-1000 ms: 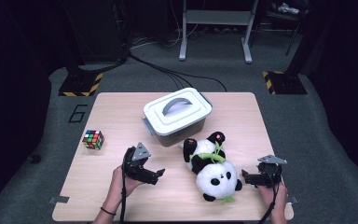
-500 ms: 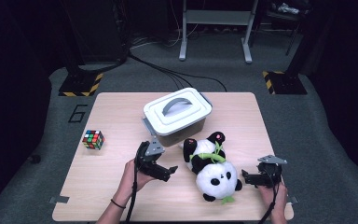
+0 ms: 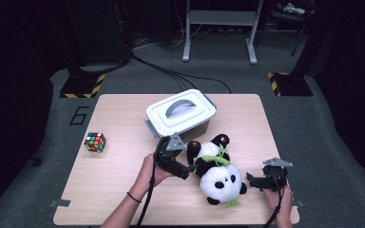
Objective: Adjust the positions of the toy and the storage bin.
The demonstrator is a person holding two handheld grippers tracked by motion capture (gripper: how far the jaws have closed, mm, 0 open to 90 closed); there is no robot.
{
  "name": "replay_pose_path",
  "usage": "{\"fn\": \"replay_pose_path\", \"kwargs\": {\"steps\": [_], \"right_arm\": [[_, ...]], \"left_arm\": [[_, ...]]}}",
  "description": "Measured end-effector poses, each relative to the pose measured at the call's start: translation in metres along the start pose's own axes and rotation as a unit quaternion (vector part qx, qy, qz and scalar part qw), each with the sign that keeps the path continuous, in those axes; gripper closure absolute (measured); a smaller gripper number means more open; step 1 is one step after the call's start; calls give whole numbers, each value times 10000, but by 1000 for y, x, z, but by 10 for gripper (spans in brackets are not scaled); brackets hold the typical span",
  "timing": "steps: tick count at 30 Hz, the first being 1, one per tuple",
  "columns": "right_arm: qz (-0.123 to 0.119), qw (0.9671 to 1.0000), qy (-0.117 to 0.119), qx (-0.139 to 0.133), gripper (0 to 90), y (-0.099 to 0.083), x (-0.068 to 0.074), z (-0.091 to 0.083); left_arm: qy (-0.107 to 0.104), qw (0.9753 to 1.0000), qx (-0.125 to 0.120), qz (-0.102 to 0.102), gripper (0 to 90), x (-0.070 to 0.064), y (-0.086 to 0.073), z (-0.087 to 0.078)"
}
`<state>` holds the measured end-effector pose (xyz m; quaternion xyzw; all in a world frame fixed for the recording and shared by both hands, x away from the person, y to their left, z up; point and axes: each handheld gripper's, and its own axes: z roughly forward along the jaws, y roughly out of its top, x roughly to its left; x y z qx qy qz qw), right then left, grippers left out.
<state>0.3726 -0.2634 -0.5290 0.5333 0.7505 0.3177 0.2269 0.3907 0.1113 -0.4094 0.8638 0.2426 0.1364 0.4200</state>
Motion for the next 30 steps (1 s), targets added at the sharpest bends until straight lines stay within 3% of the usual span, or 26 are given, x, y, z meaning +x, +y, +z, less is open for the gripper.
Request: {"fn": "replay_pose_path", "kwargs": {"steps": [4, 19, 25, 30], "right_arm": [[0, 10000, 0, 0, 5, 0, 0, 0], [-3, 10000, 3, -3, 6, 0, 0, 0], [-6, 10000, 5, -5, 8, 0, 0, 0], [-4, 10000, 6, -4, 8, 0, 0, 0]], "left_arm": [[-112, 9999, 30, 126, 2, -4, 10, 7], [-501, 9983, 196, 238, 10, -18, 35, 47], [-583, 9970, 266, 428, 89, -27, 43, 58], [-763, 9956, 394, 379, 193, -27, 40, 73]]}}
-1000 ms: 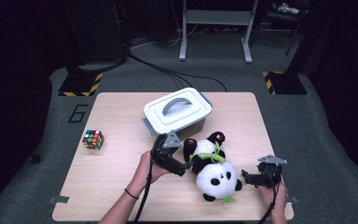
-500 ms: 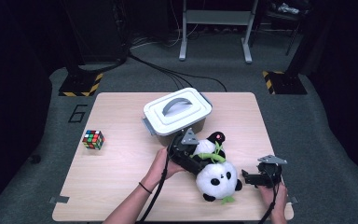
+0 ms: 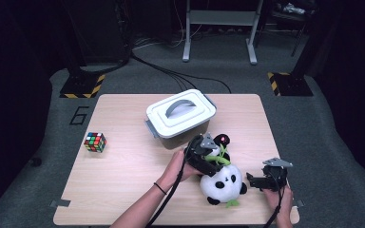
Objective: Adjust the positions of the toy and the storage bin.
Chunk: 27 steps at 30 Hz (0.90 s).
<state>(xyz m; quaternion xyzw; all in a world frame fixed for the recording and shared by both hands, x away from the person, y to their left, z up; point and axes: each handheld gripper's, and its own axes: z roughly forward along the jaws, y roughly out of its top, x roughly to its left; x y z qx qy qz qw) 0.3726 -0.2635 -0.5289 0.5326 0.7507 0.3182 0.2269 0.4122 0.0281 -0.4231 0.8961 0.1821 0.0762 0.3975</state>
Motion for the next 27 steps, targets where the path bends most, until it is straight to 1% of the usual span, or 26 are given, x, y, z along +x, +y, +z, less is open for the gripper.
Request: {"fn": "replay_pose_path", "kwargs": {"steps": [1, 2, 3, 4, 5, 6, 7, 8, 9, 11, 12, 13, 14, 16, 18, 20, 22, 23, 24, 26, 27], "right_arm": [[5, 10000, -1, 1, 8, 0, 0, 0], [4, 10000, 0, 1, 8, 0, 0, 0], [4, 10000, -1, 1, 8, 0, 0, 0], [5, 10000, -1, 1, 8, 0, 0, 0], [5, 10000, -1, 1, 8, 0, 0, 0], [3, 10000, -8, 1, 8, 0, 0, 0], [4, 10000, 1, 2, 9, 0, 0, 0], [2, 10000, 1, 1, 8, 0, 0, 0], [-2, 10000, -5, 0, 8, 0, 0, 0], [16, 10000, 4, 8, 9, 0, 0, 0], [14, 10000, 4, 9, 8, 0, 0, 0], [14, 10000, 4, 9, 8, 0, 0, 0], [15, 10000, 4, 8, 9, 0, 0, 0], [27, 10000, 3, 4, 10, 0, 1, 0], [23, 10000, 4, 3, 10, 0, 1, 0], [9, 10000, 6, -2, 10, 0, 0, 0], [9, 10000, 6, -3, 10, 0, 0, 0], [9, 10000, 6, -3, 10, 0, 0, 0], [9, 10000, 6, -3, 10, 0, 0, 0], [23, 10000, 6, 2, 10, 0, 1, 0], [8, 10000, 5, -2, 10, 0, 0, 0]], "left_arm": [[-51, 10000, 16, -5, 225, 1, -1, 0], [-45, 10000, 4, -12, 282, 0, -2, 1], [-39, 10000, 0, 25, 365, -1, -4, 2], [16, 10000, 17, 60, 467, -2, -5, 2], [85, 9999, 43, 75, 527, -3, -6, 3], [199, 9997, 101, 71, 548, -3, -8, 4], [166, 9998, 86, 24, 567, -2, -10, 4], [199, 9998, 74, -16, 588, -1, -11, 4], [246, 9997, 76, -14, 607, -2, -12, 5], [393, 9991, 116, 74, 661, -6, -12, 5], [475, 9988, 86, 103, 693, -6, -13, 7], [475, 9988, 86, 103, 720, -6, -13, 7], [524, 9986, 17, 92, 720, -6, -14, 6], [574, 9982, -19, 171, 751, -8, -15, 5], [577, 9981, -90, 194, 766, -10, -15, 0], [553, 9982, -134, 188, 774, -10, -17, -4], [568, 9980, -235, 162, 777, -12, -18, -8], [588, 9977, -283, 180, 778, -14, -20, -10], [588, 9977, -283, 180, 778, -14, -20, -10], [545, 9979, -344, 93, 779, -15, -21, -13], [545, 9979, -344, 93, 779, -15, -21, -13]]}}
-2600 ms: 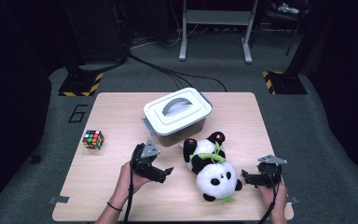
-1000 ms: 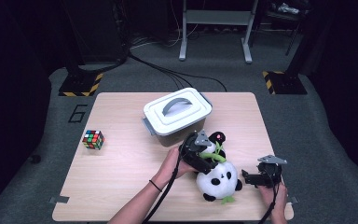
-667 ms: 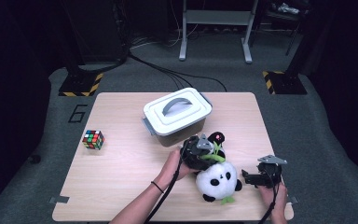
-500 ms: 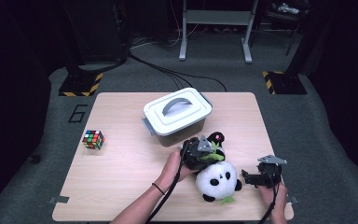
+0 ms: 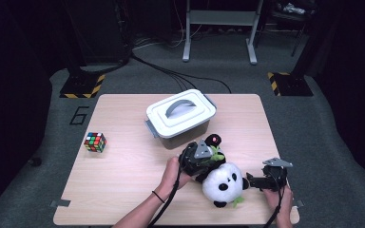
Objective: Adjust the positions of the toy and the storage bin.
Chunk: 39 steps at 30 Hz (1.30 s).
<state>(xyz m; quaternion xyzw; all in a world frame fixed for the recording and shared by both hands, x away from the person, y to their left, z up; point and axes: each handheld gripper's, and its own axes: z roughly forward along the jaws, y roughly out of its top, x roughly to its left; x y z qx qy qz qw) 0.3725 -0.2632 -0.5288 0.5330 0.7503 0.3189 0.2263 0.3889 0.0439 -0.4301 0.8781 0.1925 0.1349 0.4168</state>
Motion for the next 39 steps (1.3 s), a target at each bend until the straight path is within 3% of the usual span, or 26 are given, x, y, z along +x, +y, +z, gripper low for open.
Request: {"fn": "replay_pose_path", "kwargs": {"steps": [4, 5, 8, 19, 39], "right_arm": [[16, 10000, 0, 5, 10, 0, 0, 0], [0, 10000, 0, -1, 10, 0, 0, 0], [16, 10000, 0, 5, 10, 0, 0, 0], [6, 10000, -1, 1, 10, 0, 0, 0], [9, 10000, -1, 3, 10, 0, 0, 0]], "left_arm": [[14, 10000, -51, -39, 779, -3, -1, -5], [-15, 9998, -111, -142, 779, -4, -3, -8], [19, 9998, -124, -159, 779, -5, -5, -11], [169, 9980, -328, -518, 779, -14, -14, -26], [376, 9947, -612, -732, 779, -24, -31, -58]]}}
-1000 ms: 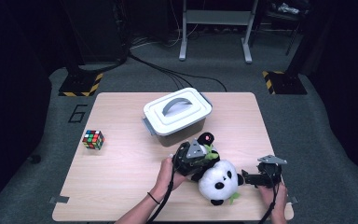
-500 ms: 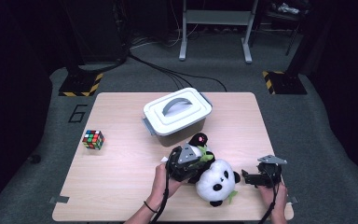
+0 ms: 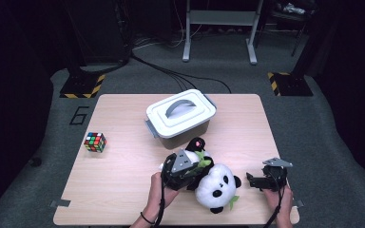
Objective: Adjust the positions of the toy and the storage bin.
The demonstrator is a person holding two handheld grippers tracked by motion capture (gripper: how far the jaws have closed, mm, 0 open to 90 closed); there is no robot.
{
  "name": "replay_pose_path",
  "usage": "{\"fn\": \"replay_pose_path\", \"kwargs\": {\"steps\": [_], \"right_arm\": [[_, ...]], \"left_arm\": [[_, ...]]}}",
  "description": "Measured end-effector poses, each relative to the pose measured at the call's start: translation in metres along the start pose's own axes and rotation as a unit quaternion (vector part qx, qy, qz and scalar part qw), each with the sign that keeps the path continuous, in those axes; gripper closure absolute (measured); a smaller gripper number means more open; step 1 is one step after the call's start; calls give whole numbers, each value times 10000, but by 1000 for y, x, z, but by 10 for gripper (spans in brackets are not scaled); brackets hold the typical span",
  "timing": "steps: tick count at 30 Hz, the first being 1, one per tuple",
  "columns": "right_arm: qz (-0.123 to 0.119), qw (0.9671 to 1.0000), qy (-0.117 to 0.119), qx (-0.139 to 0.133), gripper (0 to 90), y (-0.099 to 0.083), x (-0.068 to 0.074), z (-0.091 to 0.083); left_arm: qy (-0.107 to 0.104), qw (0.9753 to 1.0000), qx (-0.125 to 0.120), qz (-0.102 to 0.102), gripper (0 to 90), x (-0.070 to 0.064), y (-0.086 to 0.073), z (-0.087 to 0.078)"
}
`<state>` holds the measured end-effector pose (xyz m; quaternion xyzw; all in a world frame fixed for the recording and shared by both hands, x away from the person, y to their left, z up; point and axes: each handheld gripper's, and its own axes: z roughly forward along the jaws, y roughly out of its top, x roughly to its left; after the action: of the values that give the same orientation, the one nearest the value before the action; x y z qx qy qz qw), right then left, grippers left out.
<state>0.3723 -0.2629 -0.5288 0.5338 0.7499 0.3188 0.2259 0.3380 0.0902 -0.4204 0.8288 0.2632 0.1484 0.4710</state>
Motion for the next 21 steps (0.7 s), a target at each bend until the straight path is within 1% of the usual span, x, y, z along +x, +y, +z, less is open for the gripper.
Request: {"fn": "replay_pose_path", "kwargs": {"steps": [1, 2, 4, 5, 7, 8, 9, 10, 11, 12, 13, 16, 18, 20, 21], "right_arm": [[0, 10000, 0, 0, 10, 0, 0, 0], [0, 10000, -1, 0, 10, 0, 0, 0], [4, 10000, 0, 1, 10, 0, 0, 0], [-11, 10000, 0, -4, 10, 0, 0, 0], [6, 10000, 0, 2, 10, 0, 0, 0], [6, 10000, 0, 2, 10, 0, 0, 0], [6, 10000, -1, 2, 10, 0, 0, 0], [1, 10000, 1, -1, 10, 0, 0, 0], [1, 10000, 1, -1, 10, 0, 0, 0], [5, 10000, 0, 2, 10, 0, 0, 0], [5, 10000, 0, 2, 10, 0, 0, 0], [-6, 10000, -1, -2, 10, 0, 0, 0], [5, 10000, -1, 4, 10, 0, 0, 0], [5, 10000, -1, 2, 10, 0, 0, 0], [4, 10000, 0, 2, 10, 0, 0, 0]], "left_arm": [[23, 10000, 4, 26, 779, 1, -1, -2], [17, 10000, -19, 3, 779, 1, -2, -5], [69, 10000, -41, 2, 779, 2, -4, -9], [58, 9999, -76, -44, 779, 2, -6, -10], [83, 9999, -89, -56, 779, 3, -7, -13], [70, 9999, -91, -94, 779, 4, -8, -15], [100, 9999, -111, -75, 779, 6, -9, -17], [80, 9999, -98, -114, 779, 7, -10, -19], [117, 9998, -114, -99, 779, 7, -11, -20], [106, 9998, -112, -86, 779, 8, -11, -22], [81, 9998, -126, -139, 779, 9, -12, -23], [94, 9997, -150, -144, 779, 11, -15, -29], [96, 9996, -160, -192, 779, 12, -17, -34], [121, 9996, -178, -208, 779, 14, -19, -38], [166, 9993, -235, -226, 779, 14, -20, -40]]}}
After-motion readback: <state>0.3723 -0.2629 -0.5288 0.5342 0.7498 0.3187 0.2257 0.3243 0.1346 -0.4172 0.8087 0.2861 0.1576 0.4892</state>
